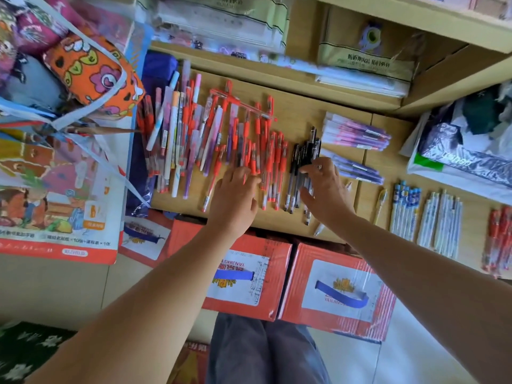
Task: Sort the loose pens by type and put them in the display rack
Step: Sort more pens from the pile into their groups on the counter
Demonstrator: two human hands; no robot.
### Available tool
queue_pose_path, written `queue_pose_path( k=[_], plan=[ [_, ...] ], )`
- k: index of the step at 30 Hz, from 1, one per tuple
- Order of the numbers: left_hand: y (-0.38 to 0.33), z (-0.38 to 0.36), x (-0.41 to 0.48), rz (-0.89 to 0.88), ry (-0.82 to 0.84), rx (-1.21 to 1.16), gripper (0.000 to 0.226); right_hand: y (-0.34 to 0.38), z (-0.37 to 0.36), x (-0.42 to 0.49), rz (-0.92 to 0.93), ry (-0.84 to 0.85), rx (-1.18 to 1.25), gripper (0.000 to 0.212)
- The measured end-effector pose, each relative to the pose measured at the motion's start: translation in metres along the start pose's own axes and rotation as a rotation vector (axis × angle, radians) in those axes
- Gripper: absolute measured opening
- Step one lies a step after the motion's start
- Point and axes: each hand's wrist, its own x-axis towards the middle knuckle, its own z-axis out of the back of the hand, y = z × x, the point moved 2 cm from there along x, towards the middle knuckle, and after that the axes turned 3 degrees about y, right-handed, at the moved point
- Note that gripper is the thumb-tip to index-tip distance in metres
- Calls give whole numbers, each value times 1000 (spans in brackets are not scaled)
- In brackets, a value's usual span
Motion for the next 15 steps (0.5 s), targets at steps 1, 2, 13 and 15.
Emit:
queue_pose_path(
  k=[1,2,13,15],
  plan=[
    [0,1,1,-7,-24,-18,34,3,2,4,28,-9,28,40],
    [1,3,2,-15,-36,-36,29,8,3,8,68,-14,56,41],
    [11,13,-7,-179,73,-233,21,41,-2,35,139,25,102,40],
    [13,14,-8,-154,55,-240,22,51,-4,34,312,76,79,50]
  ],
)
